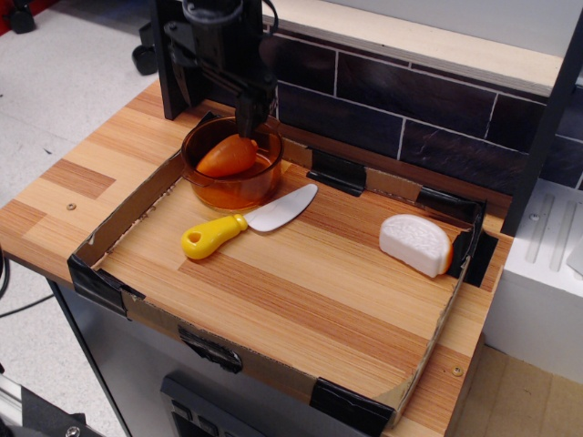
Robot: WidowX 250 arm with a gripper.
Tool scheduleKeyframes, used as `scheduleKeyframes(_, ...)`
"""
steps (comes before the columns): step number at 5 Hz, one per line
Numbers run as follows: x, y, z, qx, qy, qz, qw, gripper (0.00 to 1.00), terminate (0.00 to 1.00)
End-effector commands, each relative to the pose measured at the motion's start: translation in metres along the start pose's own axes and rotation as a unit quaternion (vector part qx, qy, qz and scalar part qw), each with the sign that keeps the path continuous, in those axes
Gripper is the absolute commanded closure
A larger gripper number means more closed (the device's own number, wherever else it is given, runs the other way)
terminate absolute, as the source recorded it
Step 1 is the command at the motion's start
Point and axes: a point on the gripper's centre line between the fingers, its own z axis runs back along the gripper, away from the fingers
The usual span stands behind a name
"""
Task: Put carrot in pot
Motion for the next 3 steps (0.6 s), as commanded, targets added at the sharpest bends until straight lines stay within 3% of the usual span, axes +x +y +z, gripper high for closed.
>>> scheduleKeyframes(1,0.0106,-0.0021,0.0774,-0.009,-0.059,-0.027,0.9978,0.0,0.0)
scheduleKeyframes(2,0.0106,-0.0021,0.0774,-0.009,-0.059,-0.027,0.9978,0.0,0.0)
scheduleKeyframes(3,0.0106,-0.0021,0.0774,-0.009,-0.059,-0.027,0.9978,0.0,1.0)
